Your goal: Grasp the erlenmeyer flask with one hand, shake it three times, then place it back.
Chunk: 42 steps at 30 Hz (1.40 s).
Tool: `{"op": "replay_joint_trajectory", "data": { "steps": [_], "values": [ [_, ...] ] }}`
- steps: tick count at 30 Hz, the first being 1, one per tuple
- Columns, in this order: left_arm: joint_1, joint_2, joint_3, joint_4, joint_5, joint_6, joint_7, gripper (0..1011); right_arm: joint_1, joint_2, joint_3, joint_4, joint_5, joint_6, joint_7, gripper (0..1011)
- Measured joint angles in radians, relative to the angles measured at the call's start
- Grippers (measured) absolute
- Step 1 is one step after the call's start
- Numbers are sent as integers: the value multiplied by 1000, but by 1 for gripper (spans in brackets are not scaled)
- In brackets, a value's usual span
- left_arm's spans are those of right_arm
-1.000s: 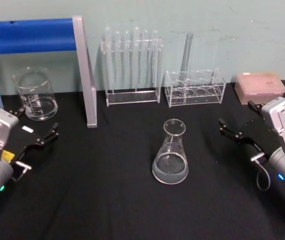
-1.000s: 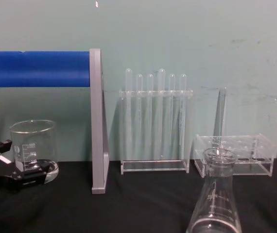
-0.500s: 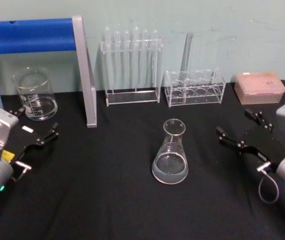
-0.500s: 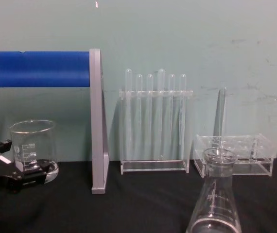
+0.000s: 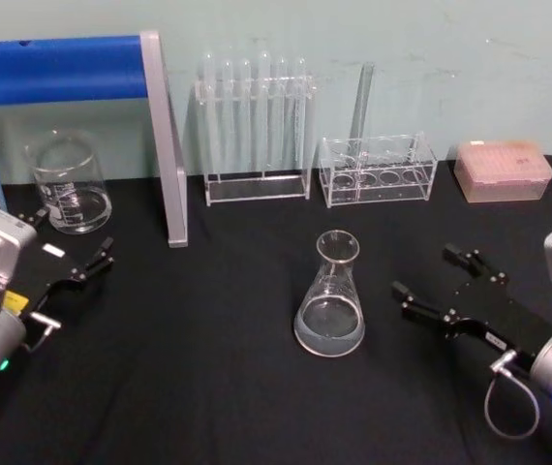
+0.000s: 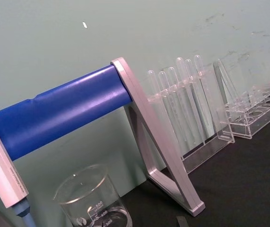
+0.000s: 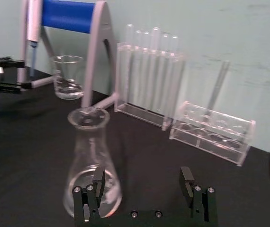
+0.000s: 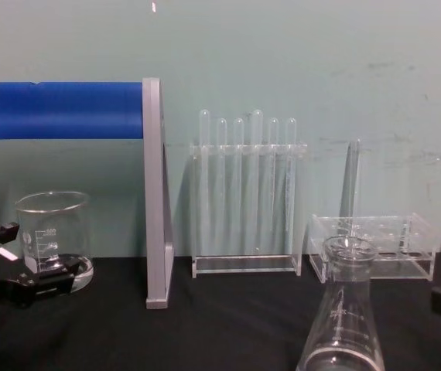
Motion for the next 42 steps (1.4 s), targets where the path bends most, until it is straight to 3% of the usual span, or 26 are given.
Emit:
{"op": "replay_joint_trajectory", "data": {
  "steps": [14,30,42],
  "values": [
    [0,0,0,0,0,0,0,1001,10,-57,-25,-15,-15,37,54,1000],
    [0,0,0,0,0,0,0,1001,107,-166,-69,73,-96,54,84,1000],
    [0,0,0,0,0,0,0,1001,162,-232,-77,139,-137,63,95,1000]
  ]
}}
